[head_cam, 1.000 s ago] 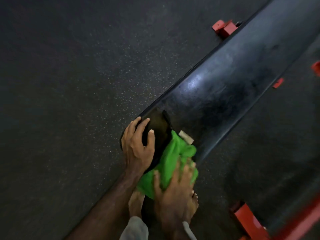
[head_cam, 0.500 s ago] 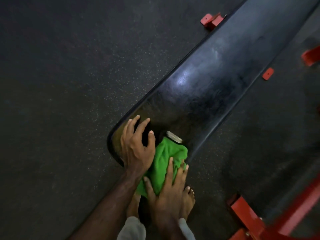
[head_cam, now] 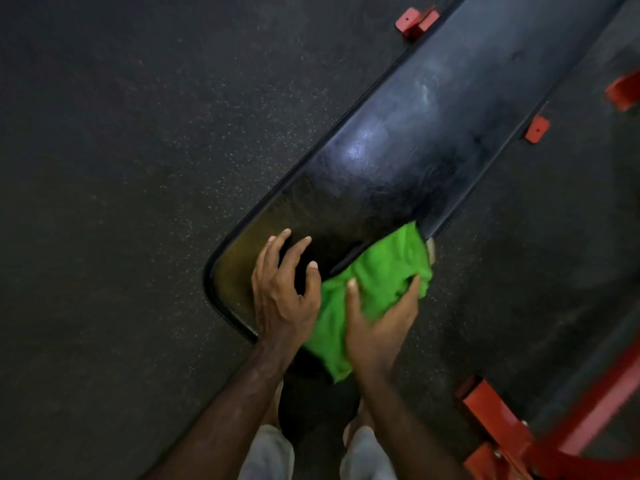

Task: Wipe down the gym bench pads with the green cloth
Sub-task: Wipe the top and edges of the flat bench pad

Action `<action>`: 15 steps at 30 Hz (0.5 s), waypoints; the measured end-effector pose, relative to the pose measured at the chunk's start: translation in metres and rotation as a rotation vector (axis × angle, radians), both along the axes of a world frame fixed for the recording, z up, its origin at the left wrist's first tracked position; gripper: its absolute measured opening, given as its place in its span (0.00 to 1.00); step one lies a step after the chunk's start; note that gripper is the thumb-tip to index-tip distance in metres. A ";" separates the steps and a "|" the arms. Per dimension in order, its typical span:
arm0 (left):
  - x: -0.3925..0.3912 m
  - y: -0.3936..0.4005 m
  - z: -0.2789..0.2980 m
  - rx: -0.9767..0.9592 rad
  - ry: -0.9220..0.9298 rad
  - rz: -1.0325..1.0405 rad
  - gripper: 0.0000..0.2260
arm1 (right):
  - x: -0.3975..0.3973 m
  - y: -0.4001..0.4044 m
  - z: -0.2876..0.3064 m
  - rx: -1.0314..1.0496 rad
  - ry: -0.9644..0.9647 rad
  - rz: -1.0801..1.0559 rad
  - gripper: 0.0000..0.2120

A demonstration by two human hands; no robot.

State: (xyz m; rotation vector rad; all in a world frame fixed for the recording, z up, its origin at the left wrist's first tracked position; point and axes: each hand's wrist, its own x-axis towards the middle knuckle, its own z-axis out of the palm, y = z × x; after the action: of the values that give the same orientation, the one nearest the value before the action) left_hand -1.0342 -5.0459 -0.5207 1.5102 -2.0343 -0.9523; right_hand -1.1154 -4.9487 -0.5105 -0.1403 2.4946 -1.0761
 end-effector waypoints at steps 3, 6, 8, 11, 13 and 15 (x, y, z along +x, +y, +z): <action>0.000 0.002 -0.004 -0.004 0.008 0.009 0.17 | -0.028 -0.031 -0.011 -0.023 -0.015 -0.215 0.47; -0.004 0.004 -0.003 0.019 0.048 0.061 0.17 | 0.011 -0.009 -0.007 -0.055 -0.027 -0.121 0.49; -0.010 0.004 -0.002 0.019 0.075 0.092 0.17 | 0.039 0.022 -0.005 0.010 -0.103 -0.014 0.50; -0.012 0.001 -0.002 -0.014 0.092 0.107 0.16 | 0.029 0.028 -0.008 -0.006 -0.159 0.064 0.52; -0.010 0.001 -0.004 -0.016 0.067 0.096 0.16 | 0.001 0.007 -0.011 -0.023 -0.067 0.008 0.51; -0.010 0.003 -0.006 -0.008 0.051 0.071 0.16 | -0.024 -0.016 -0.011 -0.003 0.016 -0.046 0.51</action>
State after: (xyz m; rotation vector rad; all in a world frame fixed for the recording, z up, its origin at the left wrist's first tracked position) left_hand -1.0438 -5.0426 -0.5271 1.5276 -1.9337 -0.9446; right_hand -1.1395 -4.9651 -0.5218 -0.0928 2.5224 -1.1011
